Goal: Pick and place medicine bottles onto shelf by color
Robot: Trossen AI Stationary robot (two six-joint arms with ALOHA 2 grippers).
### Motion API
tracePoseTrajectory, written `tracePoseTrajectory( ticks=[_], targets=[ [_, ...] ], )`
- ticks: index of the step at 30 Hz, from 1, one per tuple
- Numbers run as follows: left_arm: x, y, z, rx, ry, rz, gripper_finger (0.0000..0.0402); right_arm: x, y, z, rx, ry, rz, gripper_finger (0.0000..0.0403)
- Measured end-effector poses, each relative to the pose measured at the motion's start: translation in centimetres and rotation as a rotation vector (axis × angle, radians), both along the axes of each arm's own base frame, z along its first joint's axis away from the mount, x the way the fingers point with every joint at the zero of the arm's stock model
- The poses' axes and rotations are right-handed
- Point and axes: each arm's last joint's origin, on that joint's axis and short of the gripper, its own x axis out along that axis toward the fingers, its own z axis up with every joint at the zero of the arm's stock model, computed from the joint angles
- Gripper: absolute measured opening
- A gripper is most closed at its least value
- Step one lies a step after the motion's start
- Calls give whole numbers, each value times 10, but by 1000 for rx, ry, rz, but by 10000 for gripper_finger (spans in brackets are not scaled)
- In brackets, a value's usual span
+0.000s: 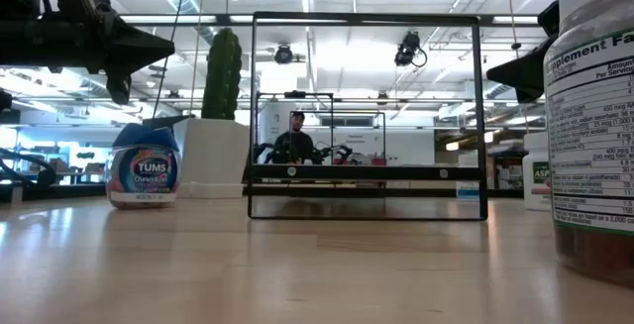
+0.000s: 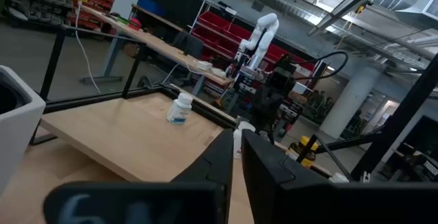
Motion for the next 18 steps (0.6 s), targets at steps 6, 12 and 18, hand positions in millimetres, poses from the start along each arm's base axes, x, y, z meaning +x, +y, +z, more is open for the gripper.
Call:
tracePoseTrajectory(
  ticks=[6,12,18],
  targets=[
    [0,0,0,0,0,0,32,0,0,0,0,0,0,10],
    [0,0,0,0,0,0,33,0,0,0,0,0,0,10],
    [0,0,0,0,0,0,40,0,0,0,0,0,0,10]
  ],
)
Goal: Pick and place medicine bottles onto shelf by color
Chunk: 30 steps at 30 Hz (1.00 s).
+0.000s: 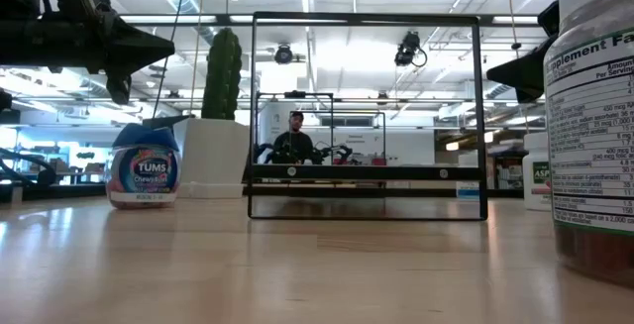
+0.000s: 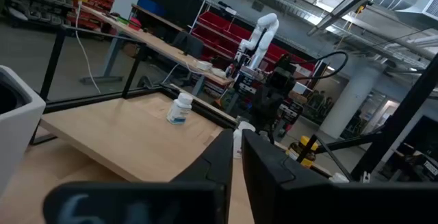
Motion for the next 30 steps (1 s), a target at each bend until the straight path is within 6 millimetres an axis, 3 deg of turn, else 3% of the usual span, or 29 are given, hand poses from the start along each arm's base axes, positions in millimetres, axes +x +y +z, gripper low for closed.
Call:
tracePoseTrajectory(
  ticks=[30],
  targets=[
    [0,0,0,0,1,0,33,0,0,0,0,0,0,10]
  ],
)
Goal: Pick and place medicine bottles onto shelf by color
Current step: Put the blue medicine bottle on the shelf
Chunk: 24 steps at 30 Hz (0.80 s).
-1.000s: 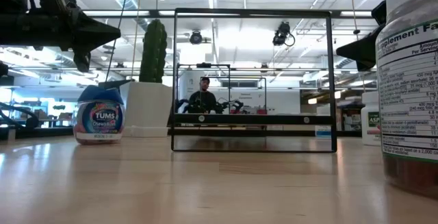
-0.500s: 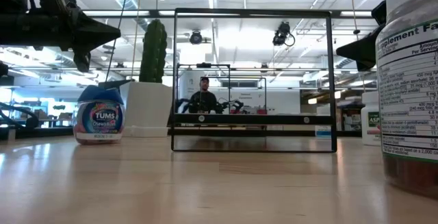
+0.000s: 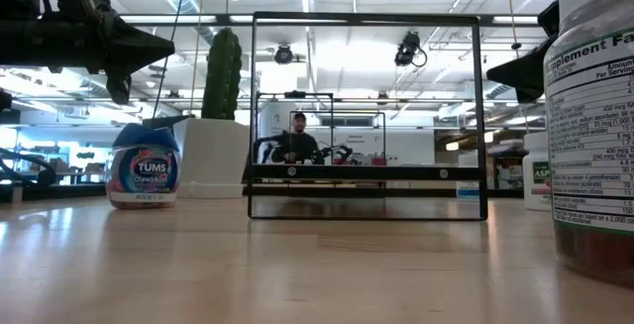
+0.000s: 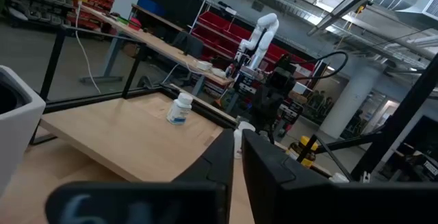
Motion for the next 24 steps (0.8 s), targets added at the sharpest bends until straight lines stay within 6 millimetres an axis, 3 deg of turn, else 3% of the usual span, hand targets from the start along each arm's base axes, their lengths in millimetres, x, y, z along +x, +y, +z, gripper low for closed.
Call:
tracePoseTrajectory(
  ticks=[5,13,16,19,24],
  targets=[
    [0,0,0,-10,-7,-1,30,0,0,0,-7,0,-12,10],
    [-2,1,8,-302,-187,-16,38,0,-3,3,12,-28,-112,10],
    [-4,2,15,-336,-286,2,34,0,-3,3,27,-29,-113,10],
    [-8,1,30,-293,-367,-7,28,0,-3,3,19,-27,-115,10],
    [-24,-2,83,-60,-414,30,23,0,-3,2,19,-24,-115,10]
  ],
)
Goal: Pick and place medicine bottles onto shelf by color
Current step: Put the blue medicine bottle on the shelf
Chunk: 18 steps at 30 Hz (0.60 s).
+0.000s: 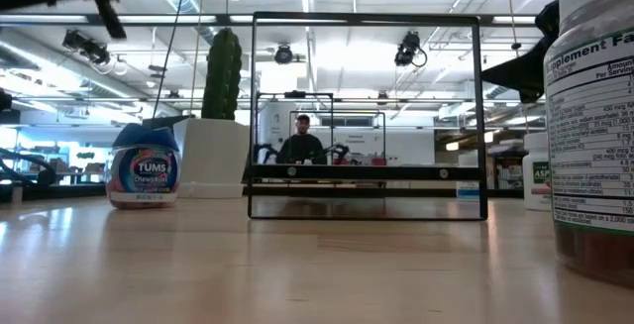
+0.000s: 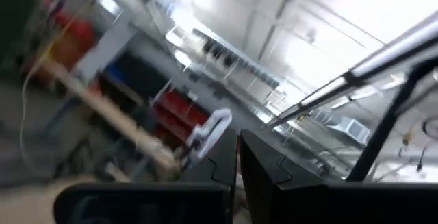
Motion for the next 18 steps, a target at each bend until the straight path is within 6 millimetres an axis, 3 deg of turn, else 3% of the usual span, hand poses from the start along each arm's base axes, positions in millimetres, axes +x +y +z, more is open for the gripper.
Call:
tracePoseTrajectory(
  ticks=[5,10,18],
  targets=[
    [1,0,53,127,184,57,24,0,0,0,-33,5,-8,10],
    [21,3,94,196,391,79,25,0,-1,0,-57,11,-15,10],
    [52,8,138,113,383,45,27,0,-2,1,-131,18,-41,10]
  ],
)
